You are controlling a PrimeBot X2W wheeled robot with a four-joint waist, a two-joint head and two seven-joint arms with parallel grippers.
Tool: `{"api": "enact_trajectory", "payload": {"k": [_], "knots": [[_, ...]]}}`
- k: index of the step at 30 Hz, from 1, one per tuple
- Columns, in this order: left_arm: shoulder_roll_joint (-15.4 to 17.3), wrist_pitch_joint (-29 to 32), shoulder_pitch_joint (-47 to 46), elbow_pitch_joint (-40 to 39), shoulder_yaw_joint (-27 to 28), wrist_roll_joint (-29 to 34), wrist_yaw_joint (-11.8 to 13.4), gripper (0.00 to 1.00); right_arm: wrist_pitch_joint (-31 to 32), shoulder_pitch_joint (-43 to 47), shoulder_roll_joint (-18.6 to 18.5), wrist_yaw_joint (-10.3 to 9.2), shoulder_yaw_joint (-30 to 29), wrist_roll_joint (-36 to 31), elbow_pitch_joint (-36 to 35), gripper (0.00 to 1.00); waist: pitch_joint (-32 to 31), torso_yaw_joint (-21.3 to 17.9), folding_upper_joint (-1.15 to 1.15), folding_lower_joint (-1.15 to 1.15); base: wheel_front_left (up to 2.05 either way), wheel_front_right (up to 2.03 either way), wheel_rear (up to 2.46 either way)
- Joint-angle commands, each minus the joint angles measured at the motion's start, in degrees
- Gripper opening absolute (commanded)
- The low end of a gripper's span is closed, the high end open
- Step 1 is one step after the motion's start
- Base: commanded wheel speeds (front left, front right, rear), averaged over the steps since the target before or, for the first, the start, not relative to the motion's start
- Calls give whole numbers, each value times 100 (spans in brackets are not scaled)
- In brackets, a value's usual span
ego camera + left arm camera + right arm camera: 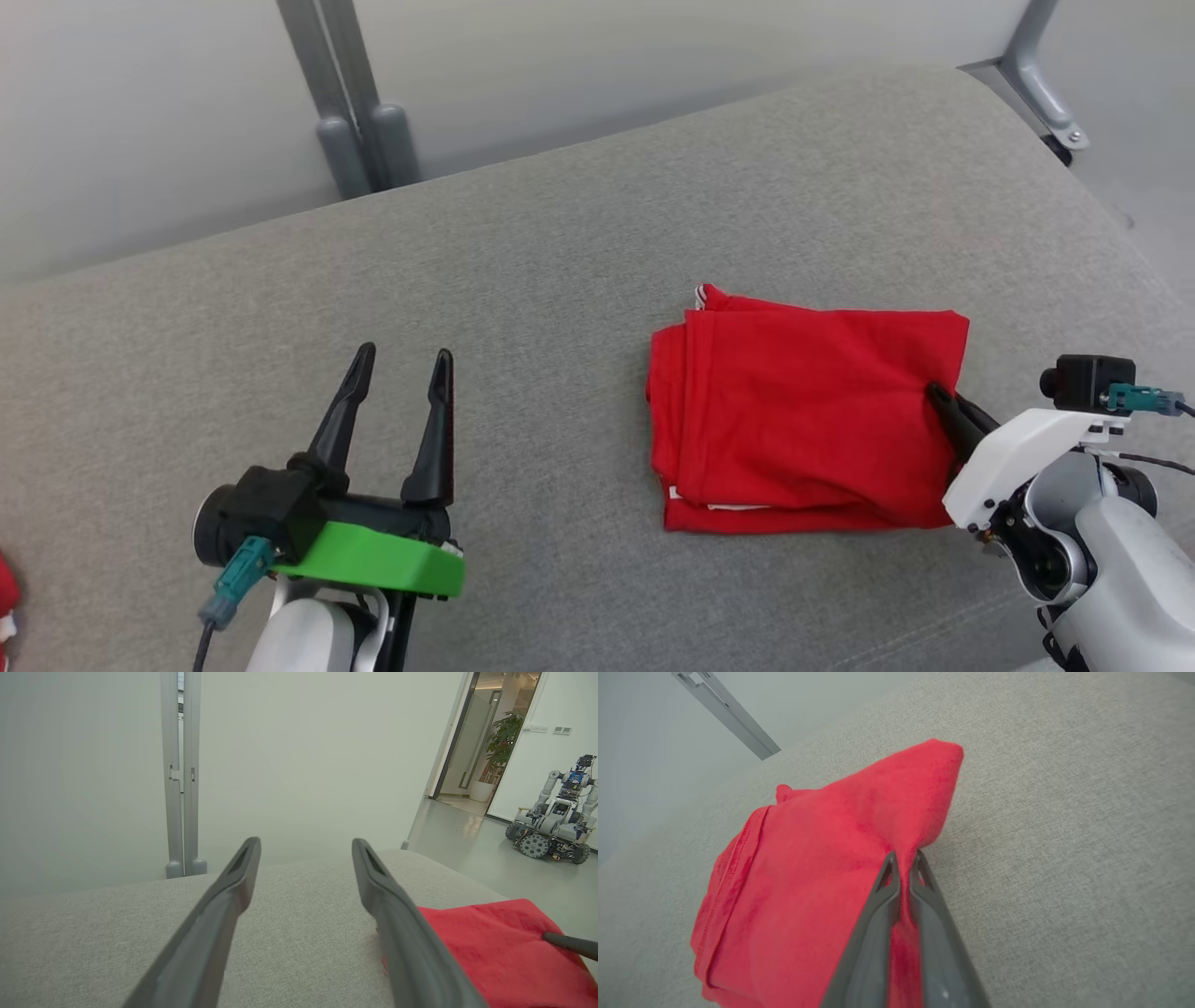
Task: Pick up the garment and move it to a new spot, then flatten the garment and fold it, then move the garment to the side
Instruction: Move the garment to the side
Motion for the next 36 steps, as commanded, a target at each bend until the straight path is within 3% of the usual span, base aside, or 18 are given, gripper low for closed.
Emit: {"api": "enact_trajectory", "payload": {"k": [1, 8, 13, 21, 33, 36], "knots": [[21, 0, -90, -1, 48, 54, 4, 100, -49, -4, 2, 3, 20, 37, -35, 0, 196, -426, 0, 0, 0, 0, 0], [84, 0, -181, -72, 197, 127, -17, 100, -195, -114, -42, 3, 38, 155, -21, 0, 397, -482, 0, 0, 0, 0, 0], [191, 0, -269, -166, 329, 189, -26, 100, -387, -517, -275, 3, 121, 79, 48, 0, 713, -354, 0, 0, 0, 0, 0], [401, 8, -571, -272, 346, 265, -35, 100, -425, -1483, -969, 3, 367, 26, 576, 0, 1505, 105, 0, 0, 0, 0, 0], [603, 27, -936, -573, 377, 317, 3, 100, -590, -2840, -2329, 2, 481, -351, 1658, 0, 2467, 646, 0, 0, 0, 0, 0], [628, 36, -1020, -656, 374, 321, 18, 100, -775, -3206, -2411, 2, 399, -572, 2107, 0, 2662, 698, 0, 0, 0, 0, 0]]}}
